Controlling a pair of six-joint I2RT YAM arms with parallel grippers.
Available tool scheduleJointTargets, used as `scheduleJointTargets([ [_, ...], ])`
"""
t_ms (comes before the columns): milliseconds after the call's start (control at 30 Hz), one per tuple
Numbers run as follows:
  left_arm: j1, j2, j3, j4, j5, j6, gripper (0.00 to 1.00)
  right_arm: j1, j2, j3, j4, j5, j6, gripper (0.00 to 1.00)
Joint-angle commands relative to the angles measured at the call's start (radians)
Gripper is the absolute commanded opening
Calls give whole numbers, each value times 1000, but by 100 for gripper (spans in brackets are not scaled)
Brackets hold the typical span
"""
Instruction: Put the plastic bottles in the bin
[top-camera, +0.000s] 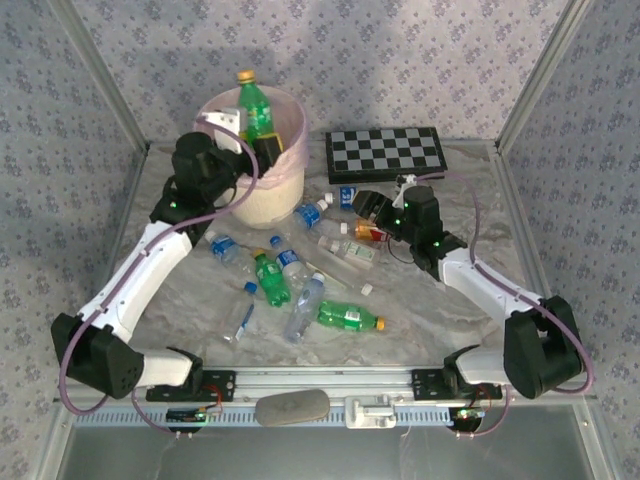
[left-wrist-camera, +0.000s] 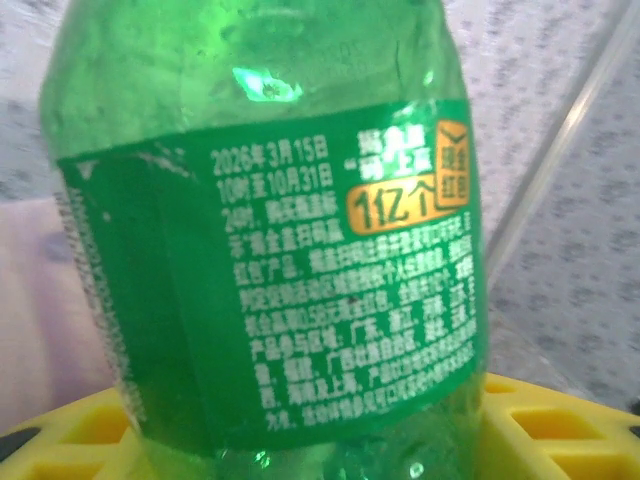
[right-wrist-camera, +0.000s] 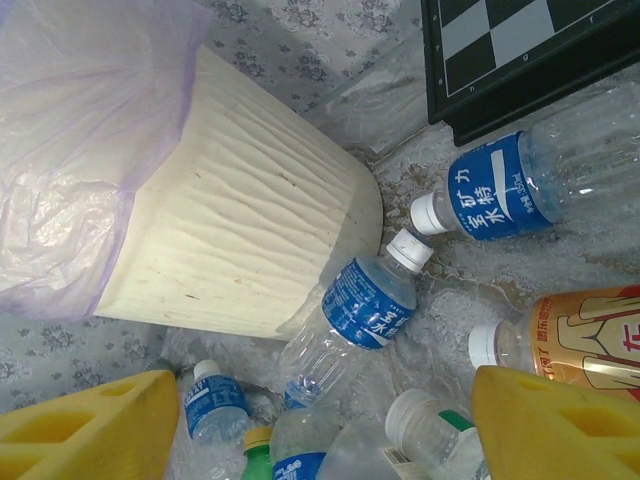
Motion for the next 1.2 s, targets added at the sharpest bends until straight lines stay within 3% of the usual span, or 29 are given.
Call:
scheduleJointTargets([
  [0,56,58,97,-109,-40,64,44,-5,14,2,25,-10,22,79],
  [233,150,227,303,-342,-46,65,46,-4,21,3,7,-4,23,81],
  [700,165,472,571,-611,-95,89,51,-5,-7,2,-64,17,-10,99],
  [767,165,496,609,-641,-96,85,57,-4,-15,-2,-72,26,-12,99],
  [900,165,492,619,-650,-107,72,77,-5,-22,-4,-80,33,-19,99],
  [1167,160,399,566,-598,-112,63,88,-4,-7,8,-81,28,-17,99],
])
